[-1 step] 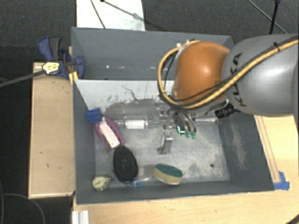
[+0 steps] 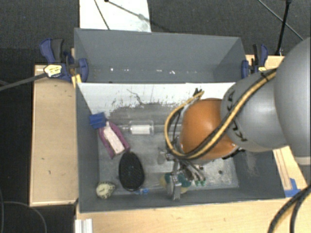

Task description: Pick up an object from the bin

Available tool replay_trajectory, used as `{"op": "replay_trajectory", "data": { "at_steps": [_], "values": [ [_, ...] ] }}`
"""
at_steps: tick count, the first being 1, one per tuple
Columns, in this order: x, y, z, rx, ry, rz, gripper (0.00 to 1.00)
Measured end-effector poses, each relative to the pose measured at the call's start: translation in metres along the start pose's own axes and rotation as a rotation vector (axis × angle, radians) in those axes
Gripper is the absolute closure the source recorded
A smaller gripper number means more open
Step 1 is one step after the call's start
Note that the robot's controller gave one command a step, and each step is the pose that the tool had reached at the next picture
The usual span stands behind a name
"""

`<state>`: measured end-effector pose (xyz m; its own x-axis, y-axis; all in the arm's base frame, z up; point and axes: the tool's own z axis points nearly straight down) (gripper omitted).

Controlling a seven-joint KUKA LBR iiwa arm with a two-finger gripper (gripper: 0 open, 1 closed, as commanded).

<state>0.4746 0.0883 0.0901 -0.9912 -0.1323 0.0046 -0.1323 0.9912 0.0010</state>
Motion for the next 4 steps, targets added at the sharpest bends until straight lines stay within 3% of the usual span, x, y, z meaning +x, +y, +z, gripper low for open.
{"op": "replay_trajectory", "data": {
  "at_steps": [1, 2, 4],
  "values": [
    [-0.005, -0.032, 0.016, -0.003, -0.013, -0.172, 0.00],
    [-0.005, -0.033, 0.014, -0.001, -0.011, -0.166, 1.00],
    [-0.003, -0.023, -0.093, 0.002, -0.012, -0.169, 1.00]
  ]
}}
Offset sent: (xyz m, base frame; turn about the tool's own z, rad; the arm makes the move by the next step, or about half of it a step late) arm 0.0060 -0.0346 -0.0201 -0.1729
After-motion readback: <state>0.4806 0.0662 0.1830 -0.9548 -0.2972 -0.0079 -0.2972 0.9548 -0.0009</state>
